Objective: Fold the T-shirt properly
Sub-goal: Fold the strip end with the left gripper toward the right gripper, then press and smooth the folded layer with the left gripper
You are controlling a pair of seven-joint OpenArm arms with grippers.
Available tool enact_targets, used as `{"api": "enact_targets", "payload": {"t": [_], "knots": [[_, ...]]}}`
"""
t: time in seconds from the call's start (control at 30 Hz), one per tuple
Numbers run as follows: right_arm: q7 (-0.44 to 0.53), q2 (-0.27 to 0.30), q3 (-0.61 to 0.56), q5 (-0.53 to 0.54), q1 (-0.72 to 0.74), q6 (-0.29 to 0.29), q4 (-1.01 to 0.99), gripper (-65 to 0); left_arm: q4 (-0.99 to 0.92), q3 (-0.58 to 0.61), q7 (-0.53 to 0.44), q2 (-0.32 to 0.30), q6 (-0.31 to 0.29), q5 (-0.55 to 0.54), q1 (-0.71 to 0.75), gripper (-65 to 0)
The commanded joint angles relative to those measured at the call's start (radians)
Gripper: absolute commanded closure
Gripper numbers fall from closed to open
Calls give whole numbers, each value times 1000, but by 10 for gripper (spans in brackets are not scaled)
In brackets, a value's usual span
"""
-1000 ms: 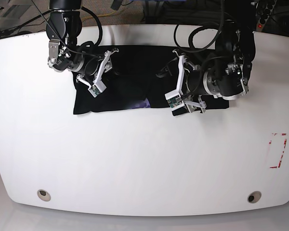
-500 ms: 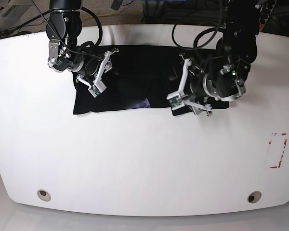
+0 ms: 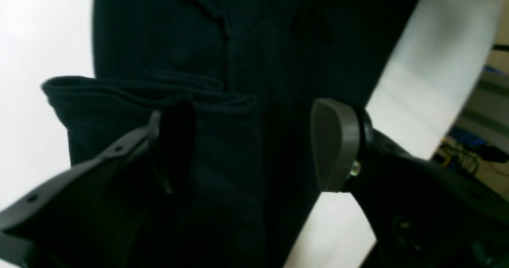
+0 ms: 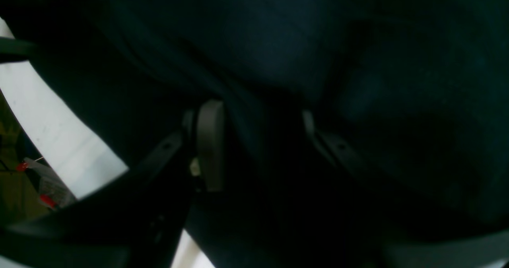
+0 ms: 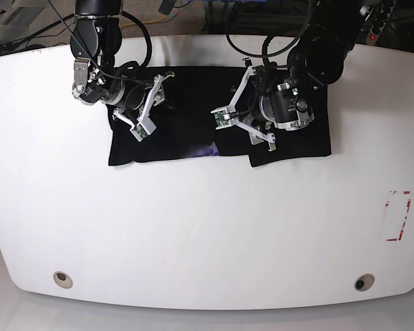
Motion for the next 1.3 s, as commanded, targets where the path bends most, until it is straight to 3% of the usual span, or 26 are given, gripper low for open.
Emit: {"api": "enact_targets", "payload": {"t": [0.0, 0.2, 0.4, 0.6, 1.13, 1.27], "knots": [[-11, 9, 1, -10, 3, -5, 7, -224, 2, 7, -46, 1, -1, 42, -14, -421], [-11, 9, 1, -11, 3, -5, 6, -224, -50, 8, -89, 1, -1, 109, -14, -393], [-9, 9, 1, -5, 9, -5, -48, -224, -113, 2, -111, 38, -1, 175, -17, -124], [11, 9, 1, -5, 5, -5, -56, -224, -95, 4, -111, 64, -1, 255, -13, 0], [11, 9, 1, -5, 9, -5, -56, -224, 128, 48, -49, 55, -1, 255, 93, 0], [11, 9, 1, -5, 9, -5, -57, -224, 136, 48, -52, 16, -1, 255, 113, 0]]}}
